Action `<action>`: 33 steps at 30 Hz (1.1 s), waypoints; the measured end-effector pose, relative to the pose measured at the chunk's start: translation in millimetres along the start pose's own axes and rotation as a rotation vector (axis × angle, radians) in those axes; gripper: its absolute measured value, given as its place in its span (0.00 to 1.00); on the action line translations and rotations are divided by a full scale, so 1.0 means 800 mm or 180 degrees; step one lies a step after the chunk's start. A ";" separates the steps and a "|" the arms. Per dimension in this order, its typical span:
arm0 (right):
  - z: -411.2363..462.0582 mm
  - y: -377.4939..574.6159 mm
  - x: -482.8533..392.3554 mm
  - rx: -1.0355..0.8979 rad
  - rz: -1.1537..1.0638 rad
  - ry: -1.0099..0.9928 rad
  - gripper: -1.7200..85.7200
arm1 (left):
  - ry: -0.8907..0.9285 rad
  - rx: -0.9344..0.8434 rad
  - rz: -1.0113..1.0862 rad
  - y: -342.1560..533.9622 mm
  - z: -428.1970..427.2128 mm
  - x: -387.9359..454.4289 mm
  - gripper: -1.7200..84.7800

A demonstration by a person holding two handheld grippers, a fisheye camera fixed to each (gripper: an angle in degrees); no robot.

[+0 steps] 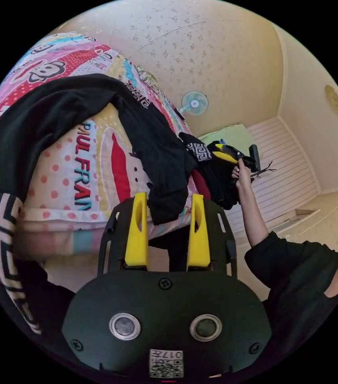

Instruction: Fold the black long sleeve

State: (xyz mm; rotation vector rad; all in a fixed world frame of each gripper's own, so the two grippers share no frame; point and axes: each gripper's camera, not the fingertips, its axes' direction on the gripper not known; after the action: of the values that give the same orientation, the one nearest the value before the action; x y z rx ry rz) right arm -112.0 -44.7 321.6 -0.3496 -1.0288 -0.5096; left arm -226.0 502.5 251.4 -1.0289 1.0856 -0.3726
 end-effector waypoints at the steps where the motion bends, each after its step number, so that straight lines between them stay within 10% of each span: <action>1: 0.027 0.015 -0.001 -0.0079 0.0000 -0.0122 0.21 | -0.0026 -0.0099 0.0003 -0.004 0.012 0.001 0.18; 10: 0.070 0.124 0.013 0.0077 -0.0023 -0.1283 0.16 | 0.1081 -0.1507 0.0261 0.022 -0.041 0.028 0.07; 15: 0.066 0.184 0.007 -0.0013 -0.0224 -0.1108 0.14 | -0.0953 -0.1063 -0.0094 0.117 -0.201 0.046 0.07; 23: 0.087 0.167 0.069 0.0358 0.0392 -0.1005 0.20 | -0.0529 -0.0167 -0.0255 0.115 -0.251 0.043 0.11; 33: 0.121 0.160 0.017 -0.0213 -0.0662 -0.0565 0.07 | -0.1832 -0.1489 -0.0149 0.043 -0.092 0.086 0.08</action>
State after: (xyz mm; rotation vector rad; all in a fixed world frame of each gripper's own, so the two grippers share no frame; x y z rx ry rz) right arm -105.1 107.3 375.1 -0.3535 -1.2296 -0.7109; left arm -265.2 434.9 178.9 -1.4629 0.6320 0.1550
